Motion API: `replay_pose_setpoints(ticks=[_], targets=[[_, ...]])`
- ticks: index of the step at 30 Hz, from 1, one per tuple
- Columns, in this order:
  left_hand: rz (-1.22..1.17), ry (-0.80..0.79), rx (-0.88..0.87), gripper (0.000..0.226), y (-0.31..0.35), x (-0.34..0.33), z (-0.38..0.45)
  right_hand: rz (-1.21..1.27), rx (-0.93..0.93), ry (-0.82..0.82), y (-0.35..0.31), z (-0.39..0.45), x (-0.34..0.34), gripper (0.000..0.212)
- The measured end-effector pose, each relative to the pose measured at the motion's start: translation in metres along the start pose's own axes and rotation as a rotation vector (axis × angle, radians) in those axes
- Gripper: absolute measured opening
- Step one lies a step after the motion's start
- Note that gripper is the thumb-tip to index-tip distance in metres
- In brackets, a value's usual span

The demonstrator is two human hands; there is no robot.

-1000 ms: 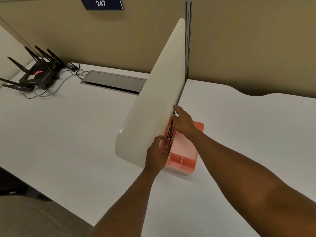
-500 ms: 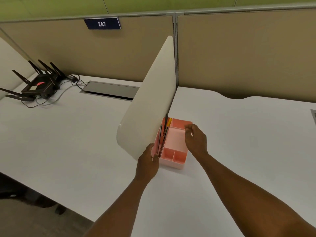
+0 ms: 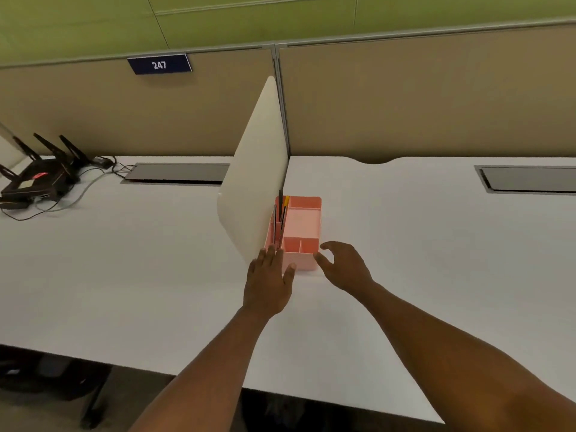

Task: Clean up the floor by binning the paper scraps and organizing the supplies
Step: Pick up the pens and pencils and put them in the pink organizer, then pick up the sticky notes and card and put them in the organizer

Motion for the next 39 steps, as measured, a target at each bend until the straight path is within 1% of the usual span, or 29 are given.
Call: replay_pose_setpoints(ticks=[4,8,13,20,23,26,31,36,39], targets=[[0.063,-0.034,-0.069,0.063,-0.018,-0.001,-0.035,-0.072,-0.045,0.057,-0.016,-0.055,-0.010,0.050],[0.073,-0.087,-0.151,0.065,-0.039,-0.006,-0.076,-0.224,-0.069,0.110,-0.036,-0.123,-0.026,0.050],[0.085,-0.120,-0.240,0.068,-0.063,-0.005,-0.135,-0.269,-0.162,0.161,-0.064,-0.203,-0.044,0.054],[0.061,-0.140,-0.329,0.067,-0.075,-0.004,-0.202,-0.349,-0.258,0.156,-0.092,-0.309,-0.049,0.060],[0.048,-0.180,-0.385,0.065,-0.067,-0.012,-0.229,-0.386,-0.335,0.121,-0.090,-0.354,-0.046,0.063],[0.033,-0.207,-0.422,0.065,-0.057,-0.022,-0.253,-0.399,-0.431,0.121,-0.083,-0.393,-0.044,0.065],[0.042,-0.274,-0.458,0.065,-0.041,-0.047,-0.287,-0.403,-0.535,0.115,-0.061,-0.446,-0.043,0.057],[0.047,-0.327,-0.480,0.060,-0.028,-0.074,-0.313,-0.372,-0.628,0.127,-0.037,-0.486,-0.044,0.054],[0.053,-0.336,-0.488,0.059,-0.020,-0.097,-0.326,-0.345,-0.666,0.133,-0.017,-0.508,-0.044,0.049]])
Point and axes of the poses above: each hand's wrist, its own z-axis towards the middle knuckle, its own x-axis out of the back of the hand, y = z × x, the point moved 3 cm from there along z, towards the middle knuckle, and after that the axes turned 11 degrees about x, right-handed, at the moved point
